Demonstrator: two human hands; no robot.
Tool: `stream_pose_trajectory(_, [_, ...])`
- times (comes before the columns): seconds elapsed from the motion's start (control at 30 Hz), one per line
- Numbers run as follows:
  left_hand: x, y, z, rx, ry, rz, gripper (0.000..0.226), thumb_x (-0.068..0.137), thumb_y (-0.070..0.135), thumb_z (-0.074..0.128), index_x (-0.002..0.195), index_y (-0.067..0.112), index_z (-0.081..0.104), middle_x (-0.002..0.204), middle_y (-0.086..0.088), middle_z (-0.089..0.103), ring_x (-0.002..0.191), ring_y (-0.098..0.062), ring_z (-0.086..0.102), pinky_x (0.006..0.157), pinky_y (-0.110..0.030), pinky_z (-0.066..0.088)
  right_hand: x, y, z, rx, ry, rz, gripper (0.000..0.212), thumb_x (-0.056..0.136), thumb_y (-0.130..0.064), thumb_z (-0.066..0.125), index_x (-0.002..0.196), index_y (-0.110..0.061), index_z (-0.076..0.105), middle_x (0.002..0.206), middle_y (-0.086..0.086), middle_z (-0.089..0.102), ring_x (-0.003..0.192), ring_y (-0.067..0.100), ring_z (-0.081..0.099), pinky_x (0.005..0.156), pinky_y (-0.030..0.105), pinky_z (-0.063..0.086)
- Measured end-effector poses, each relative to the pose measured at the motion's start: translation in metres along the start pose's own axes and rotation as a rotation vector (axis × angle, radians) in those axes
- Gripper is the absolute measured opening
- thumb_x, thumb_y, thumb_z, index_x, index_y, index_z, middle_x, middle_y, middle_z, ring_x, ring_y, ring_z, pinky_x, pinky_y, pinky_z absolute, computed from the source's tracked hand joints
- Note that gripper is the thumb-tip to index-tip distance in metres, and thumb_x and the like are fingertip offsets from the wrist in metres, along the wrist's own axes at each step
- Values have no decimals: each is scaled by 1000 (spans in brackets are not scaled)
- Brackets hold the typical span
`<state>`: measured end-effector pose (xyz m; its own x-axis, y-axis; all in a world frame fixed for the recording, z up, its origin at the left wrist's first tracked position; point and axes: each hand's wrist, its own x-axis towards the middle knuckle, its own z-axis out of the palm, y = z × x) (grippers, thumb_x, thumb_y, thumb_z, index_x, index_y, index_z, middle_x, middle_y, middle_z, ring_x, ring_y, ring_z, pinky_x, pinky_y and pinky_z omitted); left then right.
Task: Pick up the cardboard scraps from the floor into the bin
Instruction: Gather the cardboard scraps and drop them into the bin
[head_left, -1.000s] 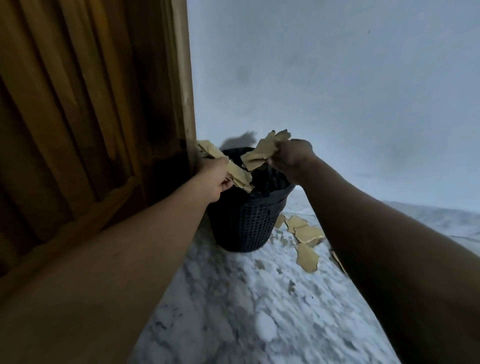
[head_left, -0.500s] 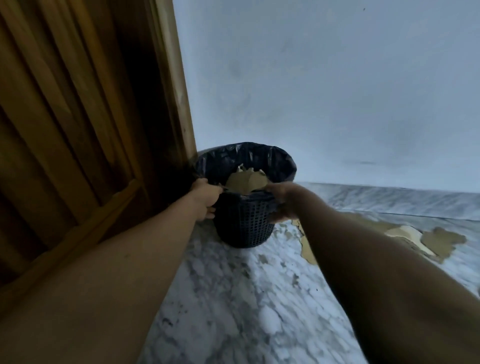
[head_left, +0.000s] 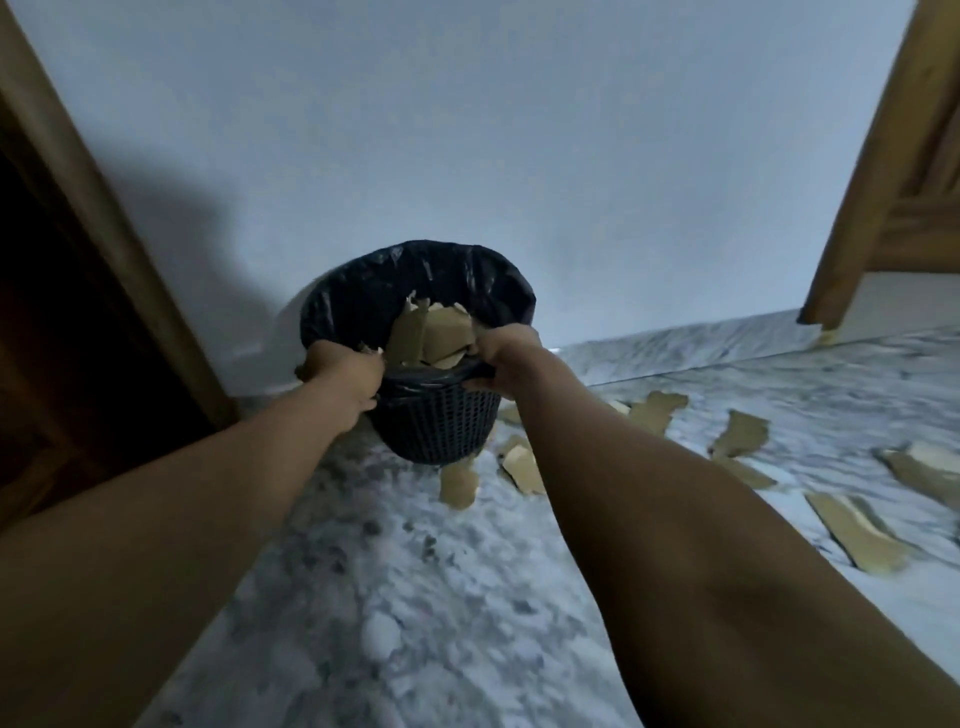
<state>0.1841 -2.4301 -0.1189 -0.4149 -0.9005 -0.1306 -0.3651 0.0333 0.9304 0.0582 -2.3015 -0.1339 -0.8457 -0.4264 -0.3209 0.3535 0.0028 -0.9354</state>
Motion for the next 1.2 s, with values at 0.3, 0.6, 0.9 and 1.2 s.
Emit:
stream_pose_trajectory(0.3, [-110, 61, 176, -6, -417, 187, 21, 89, 7, 66, 110, 3, 63, 100, -5, 63, 85, -19, 63, 71, -32, 61, -12, -43, -218, 76, 364, -165, 16, 86, 0, 62, 102, 2, 62, 100, 24, 66, 78, 38, 70, 49, 46, 59])
stream_pose_trajectory(0.6, [-155, 56, 363, 18, -685, 291, 46, 84, 7, 72, 128, 14, 60, 119, -8, 63, 106, -25, 62, 93, -37, 55, 27, -12, -386, 158, 784, -312, 23, 82, -6, 59, 105, -9, 62, 101, 15, 66, 90, 36, 66, 76, 56, 60])
stream_pose_trajectory(0.9, [-147, 38, 457, 342, -1056, 413, 52, 98, 6, 46, 145, 27, 44, 107, -3, 57, 83, -17, 55, 78, -30, 53, 74, 34, -450, 355, 855, -227, 29, 94, 0, 53, 122, -3, 47, 115, 16, 57, 94, 34, 63, 80, 56, 59])
stream_pose_trajectory(1.2, [-142, 50, 511, 234, -939, 698, 57, 90, 1, 50, 141, 28, 45, 125, -3, 50, 78, -8, 54, 47, -13, 42, 90, -1, -463, 578, 713, -287, 30, 99, -4, 55, 129, -1, 54, 119, 21, 61, 92, 32, 65, 48, 27, 57])
